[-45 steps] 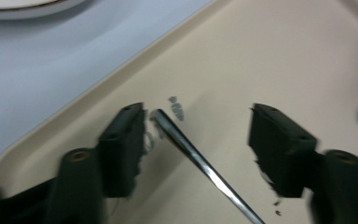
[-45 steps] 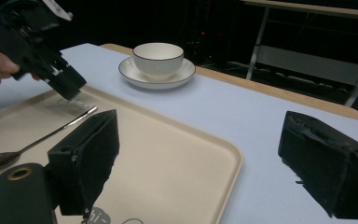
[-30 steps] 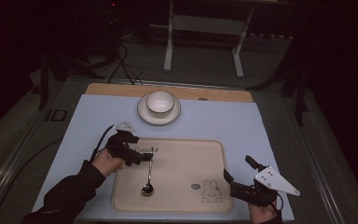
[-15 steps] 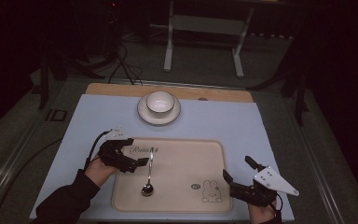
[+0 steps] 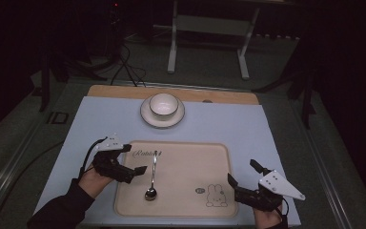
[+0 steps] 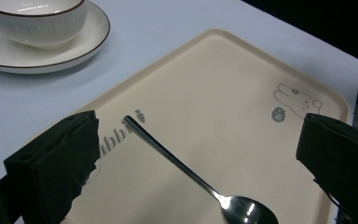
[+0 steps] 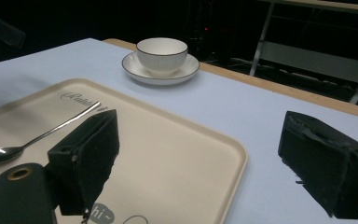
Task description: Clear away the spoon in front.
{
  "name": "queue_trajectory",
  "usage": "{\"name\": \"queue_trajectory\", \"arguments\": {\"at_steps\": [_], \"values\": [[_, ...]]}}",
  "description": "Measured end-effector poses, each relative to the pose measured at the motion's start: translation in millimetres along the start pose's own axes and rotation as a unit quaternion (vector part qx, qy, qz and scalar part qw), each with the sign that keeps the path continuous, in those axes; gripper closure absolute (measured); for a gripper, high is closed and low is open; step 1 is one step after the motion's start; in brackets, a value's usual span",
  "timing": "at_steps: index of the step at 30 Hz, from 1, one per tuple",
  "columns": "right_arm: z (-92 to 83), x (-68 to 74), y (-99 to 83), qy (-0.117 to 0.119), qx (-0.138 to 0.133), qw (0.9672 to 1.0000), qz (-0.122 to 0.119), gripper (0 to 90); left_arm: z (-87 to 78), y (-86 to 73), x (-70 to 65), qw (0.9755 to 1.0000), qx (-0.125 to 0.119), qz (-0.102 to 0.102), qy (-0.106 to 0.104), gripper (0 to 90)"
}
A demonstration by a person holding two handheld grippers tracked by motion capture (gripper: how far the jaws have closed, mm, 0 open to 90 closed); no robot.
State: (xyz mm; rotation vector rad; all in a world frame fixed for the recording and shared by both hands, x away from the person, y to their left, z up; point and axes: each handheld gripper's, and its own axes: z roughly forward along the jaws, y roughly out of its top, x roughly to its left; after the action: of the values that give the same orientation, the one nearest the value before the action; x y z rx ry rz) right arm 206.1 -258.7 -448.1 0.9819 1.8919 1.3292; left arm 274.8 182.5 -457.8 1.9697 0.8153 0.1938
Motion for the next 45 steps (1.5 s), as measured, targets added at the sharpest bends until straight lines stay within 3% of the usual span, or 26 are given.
{"name": "queue_trajectory", "arguments": {"at_steps": [11,18,20,23,31,33,34,37,45], "values": [[-0.1,-0.1,-0.2,0.0,0.001,1.0,-0.001,12.3,-8.6,-21.0,6.2,0.9998,-0.018,-0.006,0.005,0.0],[-0.3,0.2,-0.1,0.003,0.001,1.0,0.0,12.3,-11.4,-31.0,8.2,0.9987,-0.047,-0.008,-0.019,0.0],[0.0,0.2,-0.3,0.002,0.001,1.0,-0.001,12.3,-11.7,-34.0,7.3,0.9985,-0.053,0.0,-0.016,0.0],[0.4,0.3,-0.2,0.003,0.003,1.0,-0.002,12.3,-10.8,-37.6,6.9,0.9988,-0.048,0.012,0.004,0.0],[1.2,0.0,-0.9,0.008,0.005,1.0,-0.002,12.3,-9.6,-39.0,7.4,0.9979,-0.063,0.003,0.011,0.0],[1.7,-0.8,-1.6,0.009,0.007,0.9999,0.0,12.3,-7.8,-39.0,7.4,0.9977,-0.067,-0.006,0.011,0.0],[2.4,-1.2,-2.3,0.01,0.011,0.9999,0.002,12.3,-6.2,-38.0,6.3,0.9974,-0.067,-0.024,0.015,0.0],[3.9,-1.3,-3.2,0.012,0.016,0.9998,0.002,12.3,-6.2,-36.7,3.1,0.9967,-0.072,-0.023,0.029,0.0],[7.3,-2.2,-5.1,0.018,0.024,0.9995,0.006,12.3,-1.8,-39.8,5.4,0.9972,-0.066,-0.03,0.019,0.0]]}}
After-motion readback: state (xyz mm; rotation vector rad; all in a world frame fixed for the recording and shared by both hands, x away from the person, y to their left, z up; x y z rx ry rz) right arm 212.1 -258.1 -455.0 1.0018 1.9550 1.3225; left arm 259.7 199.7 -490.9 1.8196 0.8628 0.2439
